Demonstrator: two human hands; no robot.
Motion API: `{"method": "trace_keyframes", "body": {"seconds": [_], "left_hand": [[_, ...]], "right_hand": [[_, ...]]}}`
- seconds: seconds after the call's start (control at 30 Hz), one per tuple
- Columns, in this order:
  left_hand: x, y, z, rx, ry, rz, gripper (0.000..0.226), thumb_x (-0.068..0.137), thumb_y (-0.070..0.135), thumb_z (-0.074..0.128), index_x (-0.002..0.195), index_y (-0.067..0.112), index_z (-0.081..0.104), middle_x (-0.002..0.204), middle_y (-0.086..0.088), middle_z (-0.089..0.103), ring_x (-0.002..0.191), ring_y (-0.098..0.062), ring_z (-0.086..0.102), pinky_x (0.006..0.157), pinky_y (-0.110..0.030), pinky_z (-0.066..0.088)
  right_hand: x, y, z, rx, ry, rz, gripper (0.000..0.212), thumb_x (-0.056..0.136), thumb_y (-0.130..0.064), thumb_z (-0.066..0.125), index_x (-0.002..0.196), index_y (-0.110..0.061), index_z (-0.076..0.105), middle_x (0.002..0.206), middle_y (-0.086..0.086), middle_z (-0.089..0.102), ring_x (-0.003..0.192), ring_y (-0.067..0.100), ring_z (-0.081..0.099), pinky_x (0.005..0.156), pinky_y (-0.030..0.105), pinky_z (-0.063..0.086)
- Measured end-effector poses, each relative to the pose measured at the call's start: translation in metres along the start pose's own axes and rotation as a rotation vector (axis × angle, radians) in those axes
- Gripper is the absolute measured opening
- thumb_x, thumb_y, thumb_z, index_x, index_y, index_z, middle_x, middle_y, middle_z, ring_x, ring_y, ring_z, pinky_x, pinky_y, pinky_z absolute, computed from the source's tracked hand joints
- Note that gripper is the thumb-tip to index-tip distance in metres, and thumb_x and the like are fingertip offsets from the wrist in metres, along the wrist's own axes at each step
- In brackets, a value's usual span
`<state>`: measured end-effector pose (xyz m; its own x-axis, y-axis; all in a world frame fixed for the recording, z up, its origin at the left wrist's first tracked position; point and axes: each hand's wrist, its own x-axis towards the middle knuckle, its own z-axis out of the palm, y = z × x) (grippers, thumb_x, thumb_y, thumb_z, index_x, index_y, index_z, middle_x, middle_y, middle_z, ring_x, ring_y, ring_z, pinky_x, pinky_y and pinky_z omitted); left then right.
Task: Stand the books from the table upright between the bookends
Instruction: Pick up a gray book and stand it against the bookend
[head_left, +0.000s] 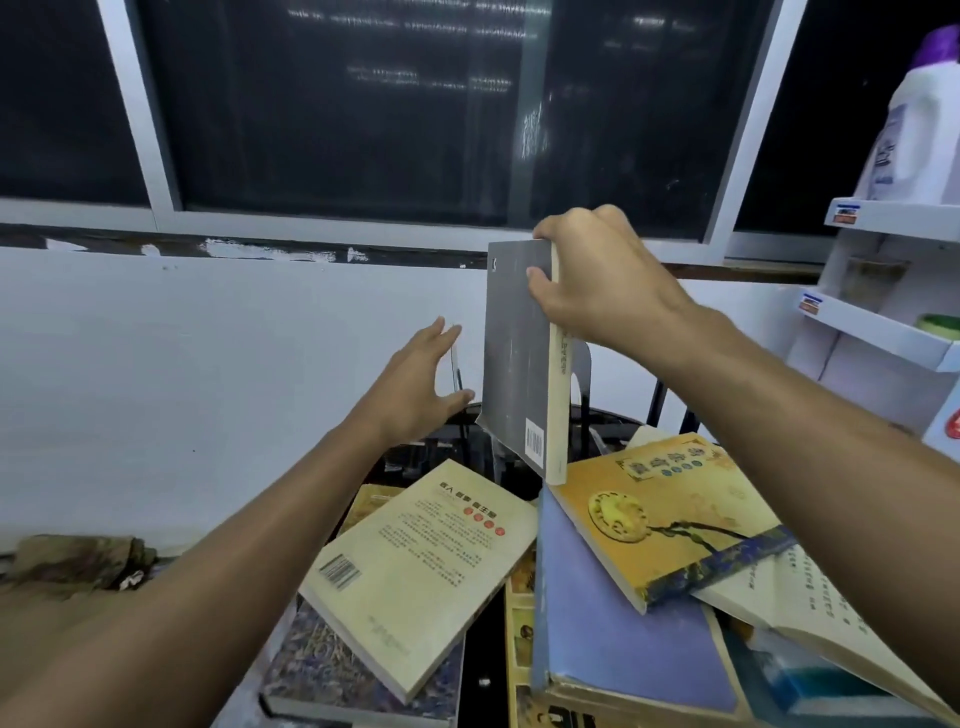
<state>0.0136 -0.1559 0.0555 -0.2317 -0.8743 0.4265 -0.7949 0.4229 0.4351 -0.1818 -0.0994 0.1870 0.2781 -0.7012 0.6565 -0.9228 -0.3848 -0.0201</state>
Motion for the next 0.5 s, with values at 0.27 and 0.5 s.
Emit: {"method": "trace_keyframes", "body": {"seconds": [0.27, 0.5], "left_hand": [[0.031, -0.018, 0.009, -0.032, -0.143, -0.079, 0.098, 0.085, 0.041, 0.077, 0.160, 0.022, 0.016, 0.161, -0.003, 0.034, 0.144, -0.025, 0.040, 0.115, -0.046, 0.040], [0.034, -0.021, 0.012, -0.086, -0.159, -0.085, 0.091, 0.087, 0.028, 0.077, 0.159, 0.024, 0.021, 0.156, -0.002, 0.043, 0.120, -0.019, 0.064, 0.104, -0.042, 0.051]], "right_hand": [[0.014, 0.002, 0.057, -0.012, -0.077, 0.067, 0.012, 0.094, -0.005, 0.047, 0.083, -0.001, 0.050, 0.078, 0.015, 0.052, 0.074, 0.038, 0.053, 0.054, 0.036, 0.039], [0.004, 0.004, 0.107, -0.025, -0.104, 0.078, 0.034, 0.102, -0.008, 0.045, 0.136, -0.002, 0.047, 0.088, 0.012, 0.053, 0.079, 0.031, 0.054, 0.051, 0.031, 0.034]]}}
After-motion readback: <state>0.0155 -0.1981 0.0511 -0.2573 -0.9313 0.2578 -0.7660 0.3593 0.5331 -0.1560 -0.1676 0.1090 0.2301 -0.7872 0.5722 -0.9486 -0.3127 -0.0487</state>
